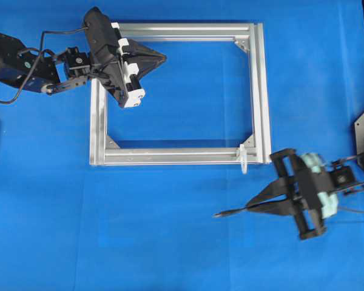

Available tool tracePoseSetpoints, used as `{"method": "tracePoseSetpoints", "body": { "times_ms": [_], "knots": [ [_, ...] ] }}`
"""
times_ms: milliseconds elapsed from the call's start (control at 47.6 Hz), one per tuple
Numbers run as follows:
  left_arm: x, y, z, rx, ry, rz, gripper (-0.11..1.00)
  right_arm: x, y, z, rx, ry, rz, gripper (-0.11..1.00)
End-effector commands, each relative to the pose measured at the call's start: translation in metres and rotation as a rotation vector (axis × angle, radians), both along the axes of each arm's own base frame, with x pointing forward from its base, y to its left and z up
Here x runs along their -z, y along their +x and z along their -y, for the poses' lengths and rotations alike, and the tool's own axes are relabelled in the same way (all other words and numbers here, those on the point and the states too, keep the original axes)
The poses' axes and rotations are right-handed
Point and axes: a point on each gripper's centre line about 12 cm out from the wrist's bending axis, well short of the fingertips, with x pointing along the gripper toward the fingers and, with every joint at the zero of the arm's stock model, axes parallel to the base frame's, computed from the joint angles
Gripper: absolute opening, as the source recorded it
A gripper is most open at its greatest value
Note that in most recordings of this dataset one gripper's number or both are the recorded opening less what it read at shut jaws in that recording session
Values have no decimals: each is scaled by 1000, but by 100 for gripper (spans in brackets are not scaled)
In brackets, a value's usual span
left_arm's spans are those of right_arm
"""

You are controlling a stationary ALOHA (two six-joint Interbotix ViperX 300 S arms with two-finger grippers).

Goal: Insert the wire through the string loop located on the right side.
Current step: 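Move the right gripper right and align the plug with the white zip-tie loop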

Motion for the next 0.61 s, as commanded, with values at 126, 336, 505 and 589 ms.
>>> {"method": "tracePoseSetpoints", "body": {
  "times_ms": [126,336,505,589],
  "knots": [
    [-17,4,-2,-1,17,54,0,-5,-36,13,-11,11,-10,-3],
    [-19,5,-3,-1,18,59,0,-5,-62,24,-24,14,-35,-3],
    [-19,5,-3,-3,16,59,0,-4,-75,29,-29,19,-37,-3],
    [-19,5,-3,-2,18,61,0,-3,-79,31,-28,20,-35,-3]
  ]
}}
